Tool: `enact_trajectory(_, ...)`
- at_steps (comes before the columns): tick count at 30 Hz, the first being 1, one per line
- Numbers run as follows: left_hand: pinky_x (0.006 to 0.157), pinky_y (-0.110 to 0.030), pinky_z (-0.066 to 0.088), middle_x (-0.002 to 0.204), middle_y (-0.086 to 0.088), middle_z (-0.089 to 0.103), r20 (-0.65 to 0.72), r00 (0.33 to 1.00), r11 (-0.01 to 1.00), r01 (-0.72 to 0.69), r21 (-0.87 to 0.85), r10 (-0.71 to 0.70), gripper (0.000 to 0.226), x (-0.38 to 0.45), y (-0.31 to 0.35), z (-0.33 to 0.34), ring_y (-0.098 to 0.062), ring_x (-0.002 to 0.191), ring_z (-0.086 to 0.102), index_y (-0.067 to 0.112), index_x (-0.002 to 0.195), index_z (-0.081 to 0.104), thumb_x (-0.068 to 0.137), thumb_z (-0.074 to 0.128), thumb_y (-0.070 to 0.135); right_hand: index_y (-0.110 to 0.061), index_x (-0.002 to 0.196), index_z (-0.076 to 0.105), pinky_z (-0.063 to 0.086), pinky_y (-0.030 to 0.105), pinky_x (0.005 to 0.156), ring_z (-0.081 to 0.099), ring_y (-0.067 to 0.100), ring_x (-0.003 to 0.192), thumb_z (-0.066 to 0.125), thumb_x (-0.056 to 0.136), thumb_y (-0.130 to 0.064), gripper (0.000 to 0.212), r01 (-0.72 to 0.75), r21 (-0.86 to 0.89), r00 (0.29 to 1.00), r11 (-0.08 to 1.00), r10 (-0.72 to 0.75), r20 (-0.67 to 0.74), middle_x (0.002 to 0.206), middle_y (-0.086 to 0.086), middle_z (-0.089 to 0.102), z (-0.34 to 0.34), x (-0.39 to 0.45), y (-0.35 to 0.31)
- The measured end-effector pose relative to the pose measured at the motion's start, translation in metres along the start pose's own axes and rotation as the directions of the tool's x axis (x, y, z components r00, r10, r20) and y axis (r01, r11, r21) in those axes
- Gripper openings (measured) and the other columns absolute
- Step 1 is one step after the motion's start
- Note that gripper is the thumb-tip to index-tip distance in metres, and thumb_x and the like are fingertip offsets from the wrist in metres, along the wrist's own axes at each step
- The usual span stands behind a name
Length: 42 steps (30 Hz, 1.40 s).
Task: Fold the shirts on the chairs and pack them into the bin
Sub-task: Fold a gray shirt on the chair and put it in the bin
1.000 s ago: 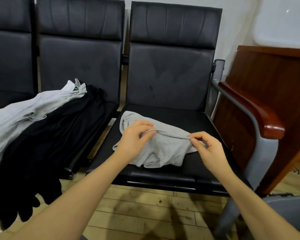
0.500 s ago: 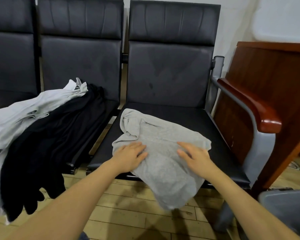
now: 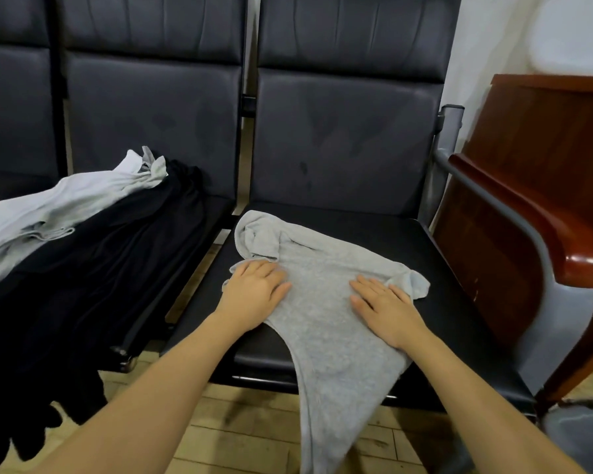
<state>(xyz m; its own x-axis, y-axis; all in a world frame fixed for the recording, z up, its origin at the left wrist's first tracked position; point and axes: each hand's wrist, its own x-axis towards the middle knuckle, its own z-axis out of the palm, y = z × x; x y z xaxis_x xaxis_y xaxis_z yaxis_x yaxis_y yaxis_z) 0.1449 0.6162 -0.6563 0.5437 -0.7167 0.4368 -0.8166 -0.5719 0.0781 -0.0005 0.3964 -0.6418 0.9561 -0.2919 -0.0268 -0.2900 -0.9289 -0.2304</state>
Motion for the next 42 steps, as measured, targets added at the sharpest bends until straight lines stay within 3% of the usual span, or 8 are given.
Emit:
enact_trajectory(3, 0.086, -0.026, 0.033, 0.096, 0.004, 0.068, -0.125, 0.991, 0.998, -0.047, -0.033, 0.042, 0.039, -0.004, -0.002, -0.003, -0.018, 0.092, 0.063, 0.018, 0.092, 0.072, 0.09, 0.041, 0.042, -0.034, 0.145, 0.036, 0.008, 0.03, 0.113, 0.021, 0.005, 0.142, 0.029, 0.1, -0.049, 0.048, 0.025, 0.027, 0.995, 0.999, -0.022, -0.097, 0.154, -0.012, 0.028, 0.004, 0.006, 0.001)
enact_trajectory(9, 0.051, -0.024, 0.042, 0.073, 0.009, 0.062, -0.013, 1.0, 0.999, -0.009, -0.034, 0.008, 0.048, -0.037, -0.018, -0.025, -0.014, 0.066, 0.061, 0.021, 0.071, 0.068, 0.085, 0.035, 0.053, -0.033, 0.137, 0.047, 0.011, 0.028, 0.104, 0.031, 0.007, 0.135, 0.036, 0.099, -0.046, 0.041, 0.035, -0.023, 0.98, 0.999, -0.039, -0.196, 0.145, -0.013, 0.04, 0.004, 0.005, -0.004)
enact_trajectory(13, 0.068, -0.028, 0.05, 0.096, 0.01, 0.064, 0.02, 0.996, 0.988, 0.085, -0.128, -0.084, 0.027, -0.056, -0.022, -0.034, -0.009, 0.091, 0.06, 0.02, 0.093, 0.07, 0.09, 0.056, 0.043, -0.029, 0.113, 0.064, 0.014, 0.02, 0.086, 0.048, 0.01, 0.106, 0.043, 0.094, -0.048, 0.034, 0.226, 0.034, 0.916, 0.973, -0.201, -0.347, 0.111, -0.012, 0.055, 0.009, 0.0, -0.032)
enact_trajectory(19, 0.084, -0.033, 0.042, 0.094, 0.007, 0.052, 0.09, 0.967, 0.932, 0.254, -0.258, -0.238, 0.021, -0.059, -0.021, -0.036, -0.018, 0.097, 0.051, 0.016, 0.097, 0.066, 0.086, 0.066, 0.033, -0.032, 0.102, 0.066, 0.021, 0.022, 0.09, 0.047, 0.002, 0.103, 0.059, 0.088, -0.048, 0.022, 0.385, 0.192, 0.918, 0.903, -0.351, -0.185, 0.103, -0.02, 0.055, 0.014, -0.008, -0.074)
enact_trajectory(26, 0.074, -0.037, 0.049, 0.079, -0.001, 0.059, 0.107, 0.951, 0.825, 0.305, -0.476, -0.29, 0.013, -0.056, -0.015, -0.047, -0.019, 0.076, 0.055, 0.011, 0.085, 0.057, 0.091, 0.06, 0.022, -0.045, 0.078, 0.061, 0.027, 0.035, 0.102, 0.047, 0.005, 0.105, 0.069, 0.083, -0.035, 0.014, 0.285, 0.433, 0.957, 0.855, -0.233, -0.17, 0.096, -0.024, 0.055, 0.022, -0.013, -0.081)
enact_trajectory(30, 0.072, -0.017, 0.043, 0.087, -0.003, 0.058, 0.05, 0.92, 0.722, 0.339, -0.603, -0.389, 0.009, -0.051, -0.007, -0.062, -0.009, 0.079, 0.054, 0.007, 0.096, 0.057, 0.096, 0.051, 0.014, -0.044, 0.072, 0.056, 0.032, 0.042, 0.101, 0.051, 0.007, 0.097, 0.074, 0.079, -0.026, 0.027, 0.244, 0.509, 0.957, 0.825, -0.12, -0.264, 0.086, -0.019, 0.055, 0.034, -0.009, -0.111)
enact_trajectory(35, 0.096, -0.037, 0.038, 0.102, 0.001, 0.043, 0.053, 0.925, 0.77, 0.344, -0.538, -0.376, 0.022, -0.045, -0.001, -0.065, -0.019, 0.101, 0.045, 0.013, 0.112, 0.056, 0.1, 0.038, 0.019, -0.04, 0.085, 0.06, 0.044, 0.043, 0.092, 0.054, -0.002, 0.086, 0.076, 0.078, -0.027, 0.022, 0.33, 0.611, 0.914, 0.719, -0.083, -0.396, 0.089, -0.017, 0.057, 0.032, -0.006, -0.118)
enact_trajectory(42, 0.07, -0.027, 0.015, 0.095, 0.006, 0.032, -0.078, 0.994, 0.956, 0.056, -0.29, -0.082, 0.047, -0.021, 0.043, -0.059, -0.012, 0.087, 0.029, 0.025, 0.11, 0.058, 0.086, 0.034, 0.058, -0.039, 0.089, 0.058, 0.042, 0.048, 0.092, 0.056, 0.01, 0.089, 0.069, 0.084, -0.02, 0.023, 0.229, 0.402, 0.905, 0.887, -0.042, -0.423, 0.091, -0.019, 0.056, 0.0, -0.023, -0.041)
